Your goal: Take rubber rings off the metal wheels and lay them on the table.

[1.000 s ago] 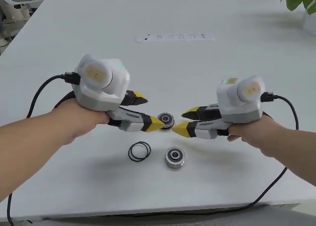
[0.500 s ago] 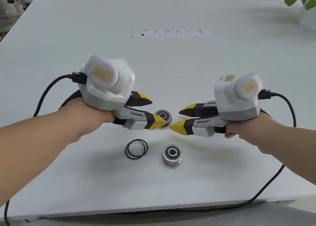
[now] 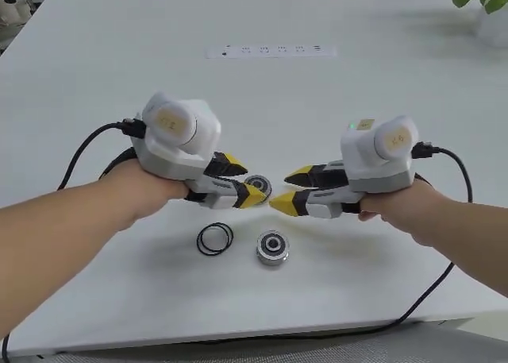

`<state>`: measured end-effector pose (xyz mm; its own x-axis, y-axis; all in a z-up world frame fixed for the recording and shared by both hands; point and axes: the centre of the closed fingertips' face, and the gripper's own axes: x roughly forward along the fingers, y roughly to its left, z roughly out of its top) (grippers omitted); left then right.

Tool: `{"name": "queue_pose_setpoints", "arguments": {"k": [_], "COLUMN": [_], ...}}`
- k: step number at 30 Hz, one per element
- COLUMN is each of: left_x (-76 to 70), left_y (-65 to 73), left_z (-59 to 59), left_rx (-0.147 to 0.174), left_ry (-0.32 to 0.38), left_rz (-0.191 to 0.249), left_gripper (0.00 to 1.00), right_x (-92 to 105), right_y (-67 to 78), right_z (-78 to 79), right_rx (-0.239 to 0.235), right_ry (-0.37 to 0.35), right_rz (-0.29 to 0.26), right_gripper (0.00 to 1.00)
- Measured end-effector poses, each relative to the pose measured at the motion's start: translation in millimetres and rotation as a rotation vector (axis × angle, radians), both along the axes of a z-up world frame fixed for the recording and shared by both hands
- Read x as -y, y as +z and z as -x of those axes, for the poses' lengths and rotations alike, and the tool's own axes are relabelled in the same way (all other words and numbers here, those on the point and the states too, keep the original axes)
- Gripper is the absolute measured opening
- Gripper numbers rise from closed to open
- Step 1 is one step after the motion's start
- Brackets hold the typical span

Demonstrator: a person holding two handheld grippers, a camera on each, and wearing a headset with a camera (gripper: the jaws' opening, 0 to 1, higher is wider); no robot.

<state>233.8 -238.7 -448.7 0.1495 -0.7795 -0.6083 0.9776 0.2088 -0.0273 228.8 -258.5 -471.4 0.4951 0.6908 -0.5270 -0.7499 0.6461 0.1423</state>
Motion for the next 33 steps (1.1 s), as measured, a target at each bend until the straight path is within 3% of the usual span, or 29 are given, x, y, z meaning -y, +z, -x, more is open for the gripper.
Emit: {"name": "queue_pose_setpoints", "arguments": {"k": [13, 20, 33], "left_x": [2.8, 3.5, 2.0], "left_y": [-9.3, -10.4, -10.2], "left_z": [-2.0, -4.9, -7.6], "left_rx": [-0.009, 0.025, 0.045], "left_ry": [0.005, 0.01, 0.05], "left_rz": [-0.021, -0.031, -0.011], "left_gripper": [0.15, 0.11, 0.07], "right_x": [1.6, 1.0, -11.9], "right_y": [-0.4, -0.9, 2.2], "right_z": [1.6, 1.8, 3.1], "right_rx": [-0.001, -0.002, 0.003], "right_ry": [-0.005, -0.006, 0.011], "right_rz": [0.002, -0.001, -0.004], "right_gripper": [0.31, 0.31, 0.31]}}
